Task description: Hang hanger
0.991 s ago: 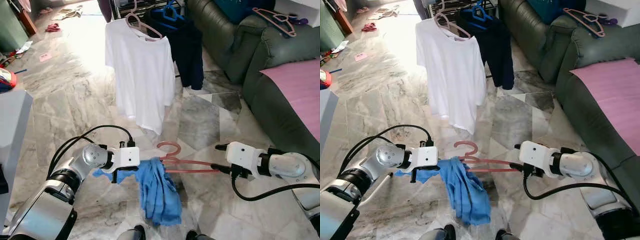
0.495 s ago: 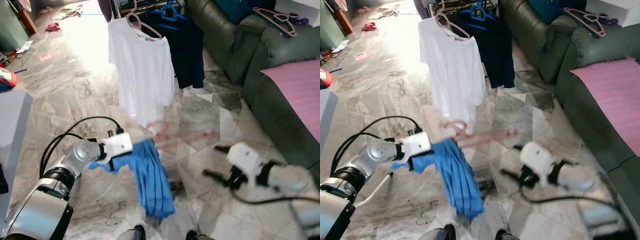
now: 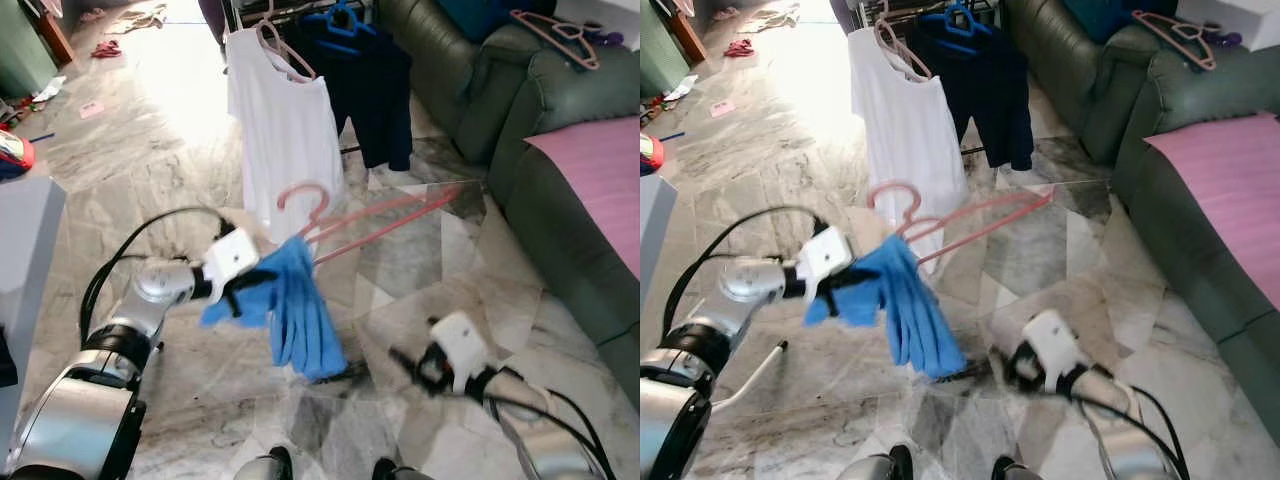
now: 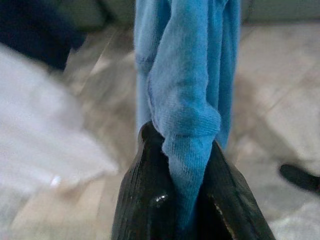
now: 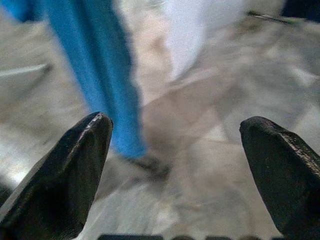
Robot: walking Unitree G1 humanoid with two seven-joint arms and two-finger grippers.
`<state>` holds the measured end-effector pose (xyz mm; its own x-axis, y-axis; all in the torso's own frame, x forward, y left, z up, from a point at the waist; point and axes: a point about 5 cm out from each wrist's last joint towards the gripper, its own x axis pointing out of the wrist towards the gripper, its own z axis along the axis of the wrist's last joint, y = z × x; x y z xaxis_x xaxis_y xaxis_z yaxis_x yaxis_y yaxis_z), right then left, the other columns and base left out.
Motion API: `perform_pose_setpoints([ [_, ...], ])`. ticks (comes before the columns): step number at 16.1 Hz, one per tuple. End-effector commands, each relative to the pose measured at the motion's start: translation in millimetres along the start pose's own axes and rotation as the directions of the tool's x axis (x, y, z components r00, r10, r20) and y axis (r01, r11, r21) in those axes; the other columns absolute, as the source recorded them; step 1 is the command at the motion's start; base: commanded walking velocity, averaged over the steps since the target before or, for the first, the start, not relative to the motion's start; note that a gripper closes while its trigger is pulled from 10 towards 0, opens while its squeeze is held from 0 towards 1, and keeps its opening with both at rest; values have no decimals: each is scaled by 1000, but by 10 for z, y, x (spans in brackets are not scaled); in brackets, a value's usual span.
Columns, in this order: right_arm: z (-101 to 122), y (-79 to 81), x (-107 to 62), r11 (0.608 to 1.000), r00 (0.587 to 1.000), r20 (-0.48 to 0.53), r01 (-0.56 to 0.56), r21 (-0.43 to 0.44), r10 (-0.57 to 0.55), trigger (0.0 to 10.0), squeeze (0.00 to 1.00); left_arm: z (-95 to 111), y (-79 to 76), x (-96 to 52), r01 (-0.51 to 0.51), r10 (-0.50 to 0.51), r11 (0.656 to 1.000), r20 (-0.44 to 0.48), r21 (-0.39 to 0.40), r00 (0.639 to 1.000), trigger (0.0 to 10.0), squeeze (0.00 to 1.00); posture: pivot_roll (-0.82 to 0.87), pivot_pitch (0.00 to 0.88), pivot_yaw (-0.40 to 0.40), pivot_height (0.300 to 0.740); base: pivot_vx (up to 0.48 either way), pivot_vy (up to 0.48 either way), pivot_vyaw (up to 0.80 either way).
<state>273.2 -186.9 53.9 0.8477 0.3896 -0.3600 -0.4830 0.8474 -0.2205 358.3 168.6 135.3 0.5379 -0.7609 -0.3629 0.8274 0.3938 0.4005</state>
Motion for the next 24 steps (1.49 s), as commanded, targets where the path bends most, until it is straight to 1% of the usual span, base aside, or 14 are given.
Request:
perform_pose_setpoints([
  [1,-20,-32,5,998,999,6,52,28,-52,10000,1000,81,21,-17,34,-34,999,47,11,998,0,0,35,216,88,740,0,0,0],
  [3,59,-75,74,991,990,55,125,49,-128,10000,1000,233,-29,28,111,-114,993,143,31,983,0,0,38,220,88,740,0,0,0],
  [5,123,-115,111,985,981,93,168,48,-172,10000,1000,314,-67,47,158,-164,986,186,47,969,0,0,36,224,86,740,0,0,0],
  [6,157,-140,120,983,978,108,173,59,-179,10000,1000,376,-110,76,195,-204,979,212,60,956,0,0,36,226,84,740,0,0,0],
  [8,155,-138,126,989,984,104,136,56,-141,10000,1000,509,-159,135,219,-239,970,254,104,937,0,0,33,228,81,740,0,0,0],
  [9,150,-126,125,993,988,107,103,53,-109,10000,745,595,-163,164,219,-242,969,286,111,927,0,0,33,229,81,740,0,0,0],
  [10,134,-101,121,997,993,103,50,51,-55,10000,0,726,-166,192,223,-251,967,332,120,909,0,0,31,227,82,740,0,0,0],
  [13,28,25,70,988,987,43,-153,-3,153,10000,0,947,-202,223,243,-286,957,391,156,875,0,0,34,224,85,740,0,0,0],
  [15,-36,-2,29,978,979,-10,-202,-48,202,10000,0,987,-209,218,246,-293,955,396,165,870,0,0,33,223,86,740,0,0,0],
  [19,-117,-314,56,988,992,-92,-93,-123,82,10000,0,1193,-253,187,273,-320,947,457,168,830,0,0,39,223,87,740,0,0,0],
  [21,-116,-393,133,994,995,-100,-34,-106,23,10000,0,1271,-263,178,280,-327,945,480,169,814,0,0,39,221,88,740,0,0,0],
  [22,-110,-392,185,995,995,-101,-16,-94,7,4784,0,1302,-273,175,282,-331,944,484,174,810,0,0,42,219,88,740,0,0,0],
  [23,-103,-391,213,996,995,-100,-6,-90,-3,2706,0,1320,-280,175,283,-333,943,486,175,808,0,0,45,218,88,740,0,0,0],
  [24,-48,-358,288,996,996,-84,-2,-85,-5,0,0,1355,-302,170,292,-343,939,492,180,800,0,0,52,217,89,740,0,0,0],
])
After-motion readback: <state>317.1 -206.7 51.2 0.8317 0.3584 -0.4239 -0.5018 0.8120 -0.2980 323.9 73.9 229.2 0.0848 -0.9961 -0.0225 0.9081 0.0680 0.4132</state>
